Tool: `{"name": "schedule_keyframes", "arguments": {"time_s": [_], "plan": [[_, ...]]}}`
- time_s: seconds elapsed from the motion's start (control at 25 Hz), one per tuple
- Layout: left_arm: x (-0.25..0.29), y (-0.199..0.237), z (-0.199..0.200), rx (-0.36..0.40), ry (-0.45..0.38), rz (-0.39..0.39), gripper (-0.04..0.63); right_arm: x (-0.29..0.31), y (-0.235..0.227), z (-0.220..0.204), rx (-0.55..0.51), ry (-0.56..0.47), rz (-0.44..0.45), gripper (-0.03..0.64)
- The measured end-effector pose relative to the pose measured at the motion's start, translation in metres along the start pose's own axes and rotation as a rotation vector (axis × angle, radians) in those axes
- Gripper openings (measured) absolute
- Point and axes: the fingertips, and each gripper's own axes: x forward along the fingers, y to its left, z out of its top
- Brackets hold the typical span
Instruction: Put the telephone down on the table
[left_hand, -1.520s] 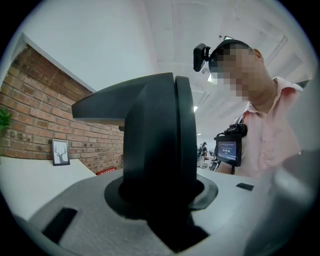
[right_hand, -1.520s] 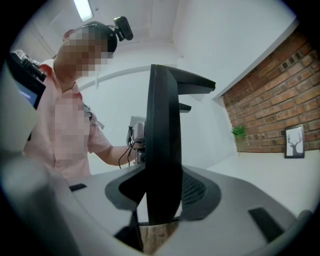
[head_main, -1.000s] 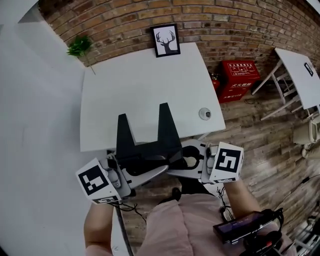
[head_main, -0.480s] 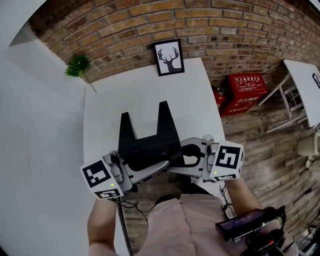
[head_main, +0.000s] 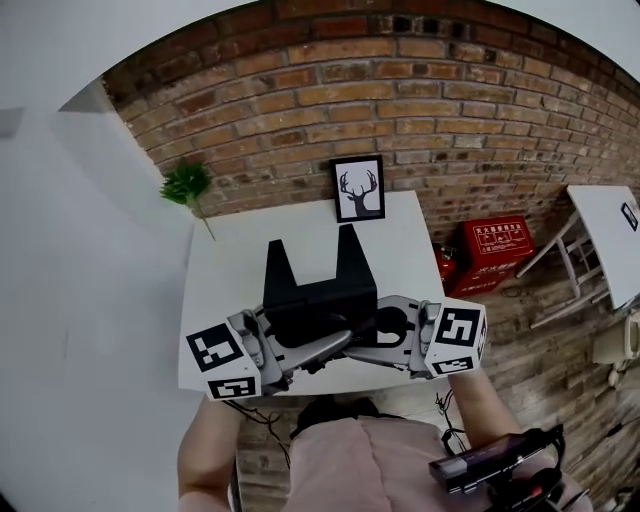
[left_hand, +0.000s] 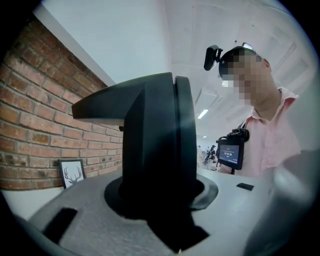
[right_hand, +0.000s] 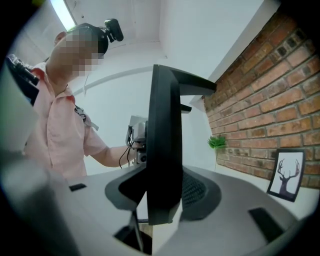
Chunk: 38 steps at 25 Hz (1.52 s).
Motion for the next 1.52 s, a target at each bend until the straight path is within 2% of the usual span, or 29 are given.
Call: {"name": "schedule_keyframes", "arguments": {"time_s": [0.2,0.44,1.12,1.52], "plan": [[-0.015,0.028,0.007,0.02,0.011,-0.013,0.166,0.024,-0.024,0.007,-0.009,0.015,-0.023,0.178],[-0.034,0.061,-0.005,0.001,0.042,-0.044,0.166,0.054,-0.05,-0.003,0.03,0.035,-0.052,0.18],[-0.038,0.125,-0.079,-0.181,0.079,-0.075,0.166,0.082,-0.098,-0.074,0.202,0.112,-0.118,0.195],[-0.031,0.154,-0.14,-0.332,0.102,-0.108,0.166,0.089,-0.119,-0.133,0.332,0.15,-0.158,0.201]]}}
